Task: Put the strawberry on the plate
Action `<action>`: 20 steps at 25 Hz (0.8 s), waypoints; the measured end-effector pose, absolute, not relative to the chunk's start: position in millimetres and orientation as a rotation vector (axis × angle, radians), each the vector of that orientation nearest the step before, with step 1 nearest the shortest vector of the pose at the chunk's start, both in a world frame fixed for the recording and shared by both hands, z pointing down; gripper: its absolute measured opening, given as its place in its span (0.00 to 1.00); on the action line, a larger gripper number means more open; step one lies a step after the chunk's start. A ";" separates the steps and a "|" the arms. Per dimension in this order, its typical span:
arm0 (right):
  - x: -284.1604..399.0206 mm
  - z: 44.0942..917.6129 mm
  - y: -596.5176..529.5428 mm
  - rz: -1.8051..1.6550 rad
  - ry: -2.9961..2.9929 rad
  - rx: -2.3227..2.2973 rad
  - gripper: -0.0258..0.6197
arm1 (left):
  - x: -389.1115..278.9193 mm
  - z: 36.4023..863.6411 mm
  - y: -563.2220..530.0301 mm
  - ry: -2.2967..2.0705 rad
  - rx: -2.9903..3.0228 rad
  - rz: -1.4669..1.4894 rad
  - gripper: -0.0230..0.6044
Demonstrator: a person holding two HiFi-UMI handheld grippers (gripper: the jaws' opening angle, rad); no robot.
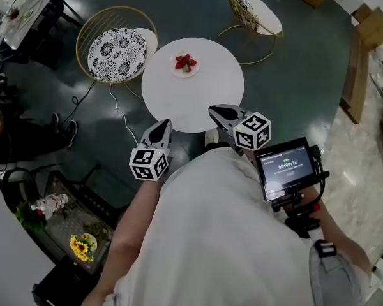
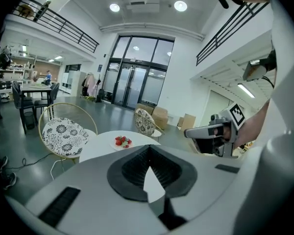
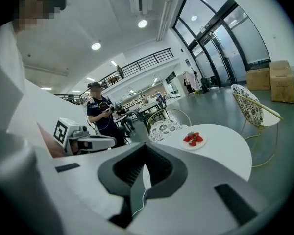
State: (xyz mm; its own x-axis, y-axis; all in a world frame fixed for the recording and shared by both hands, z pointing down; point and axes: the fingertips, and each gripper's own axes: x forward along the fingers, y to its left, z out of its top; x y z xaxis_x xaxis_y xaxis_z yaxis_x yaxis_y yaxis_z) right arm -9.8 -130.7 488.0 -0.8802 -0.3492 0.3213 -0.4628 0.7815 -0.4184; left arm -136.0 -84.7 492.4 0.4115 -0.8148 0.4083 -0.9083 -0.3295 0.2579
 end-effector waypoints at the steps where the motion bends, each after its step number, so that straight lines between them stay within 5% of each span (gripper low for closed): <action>1: -8.7 490.8 -129.9 0.734 -2.751 0.635 0.05 | -134.3 495.0 -85.0 -1.461 2.233 0.286 0.05; 20: -0.8 507.7 -126.9 0.758 -2.760 0.665 0.05 | -113.6 508.3 -80.1 -1.371 2.281 0.308 0.05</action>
